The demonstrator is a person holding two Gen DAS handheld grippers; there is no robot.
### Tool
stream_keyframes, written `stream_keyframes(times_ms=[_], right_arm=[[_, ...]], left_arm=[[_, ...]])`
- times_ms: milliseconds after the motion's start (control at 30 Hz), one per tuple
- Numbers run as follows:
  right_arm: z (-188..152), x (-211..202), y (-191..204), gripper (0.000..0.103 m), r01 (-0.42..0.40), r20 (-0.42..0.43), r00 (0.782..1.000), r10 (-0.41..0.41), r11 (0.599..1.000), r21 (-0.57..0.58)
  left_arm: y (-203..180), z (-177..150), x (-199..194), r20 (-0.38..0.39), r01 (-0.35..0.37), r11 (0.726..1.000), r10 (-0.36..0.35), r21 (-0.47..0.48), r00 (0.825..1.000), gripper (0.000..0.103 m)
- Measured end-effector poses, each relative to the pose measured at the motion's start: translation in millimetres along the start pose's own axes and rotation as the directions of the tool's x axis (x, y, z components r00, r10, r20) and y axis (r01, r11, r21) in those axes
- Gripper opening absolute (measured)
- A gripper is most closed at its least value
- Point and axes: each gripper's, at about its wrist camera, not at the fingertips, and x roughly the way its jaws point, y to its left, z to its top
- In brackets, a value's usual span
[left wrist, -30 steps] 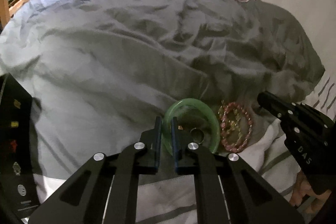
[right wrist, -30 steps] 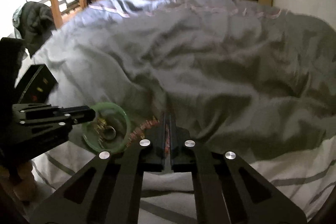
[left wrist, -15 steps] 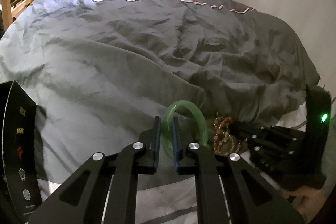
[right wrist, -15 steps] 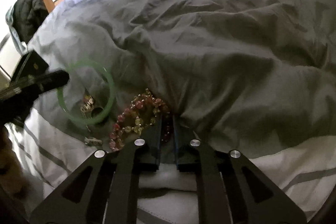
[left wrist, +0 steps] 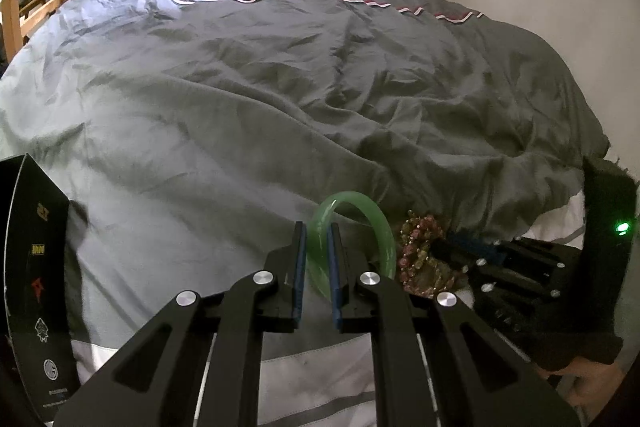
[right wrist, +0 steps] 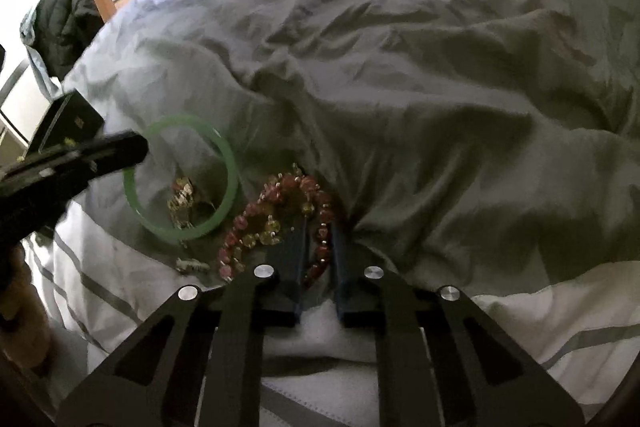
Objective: Organize jewelry
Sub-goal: 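Grasp the red beaded bracelet with the right gripper while the left holds the bangle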
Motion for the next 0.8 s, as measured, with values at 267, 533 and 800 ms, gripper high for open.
stream_keyframes(times_ms=[267, 533, 800], right_arm=[[6.1, -31.3, -8.9, 0.009, -0.069, 0.148, 0.987, 0.061, 0.996, 0.051], [14.0, -43.9, -7.1, 0.009, -0.137, 0.206, 0.971, 0.119, 0.987, 0.078], [10.8, -48.7, 6.9, 0.009, -0.05, 0.18, 0.983, 0.044, 0.998, 0.025]], left_arm=[[0.2, -0.2, -1.8, 0.003, -0.002, 1.0, 0.002, -0.003, 1.0, 0.01], [1.4, 0.9, -7.4, 0.015, 0.002, 1.0, -0.002, -0.009, 1.0, 0.011], [0.1, 0.7, -18.4, 0.028, -0.022, 0.999, 0.023, -0.022, 0.999, 0.011]])
